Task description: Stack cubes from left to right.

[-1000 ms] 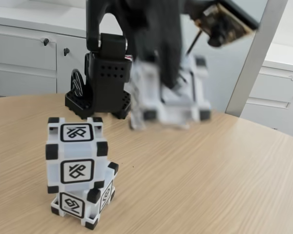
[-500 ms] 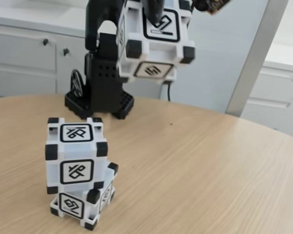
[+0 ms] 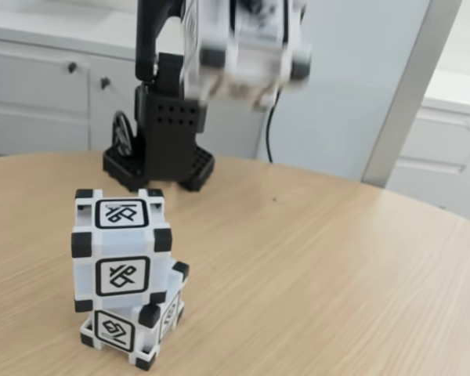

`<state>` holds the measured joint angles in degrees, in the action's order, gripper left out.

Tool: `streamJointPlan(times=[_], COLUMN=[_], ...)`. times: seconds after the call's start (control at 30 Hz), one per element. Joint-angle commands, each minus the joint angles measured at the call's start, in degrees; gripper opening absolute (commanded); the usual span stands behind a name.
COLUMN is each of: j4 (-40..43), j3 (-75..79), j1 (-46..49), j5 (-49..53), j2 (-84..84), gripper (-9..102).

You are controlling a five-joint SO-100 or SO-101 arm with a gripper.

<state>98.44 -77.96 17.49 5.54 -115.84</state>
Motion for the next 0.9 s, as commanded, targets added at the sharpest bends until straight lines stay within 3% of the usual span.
streamJointPlan(times=[0.0,0.23,0.43,0.87], j4=[0.62,0.62,0.53,0.53], j3=[2.9,2.9,3.52,2.72], j1=[0.44,1.14,10.02,11.95], j5=[1.14,2.2,3.25,9.93], j2=[6.68,12.74,12.92,13.01], gripper=[16,15,15,15])
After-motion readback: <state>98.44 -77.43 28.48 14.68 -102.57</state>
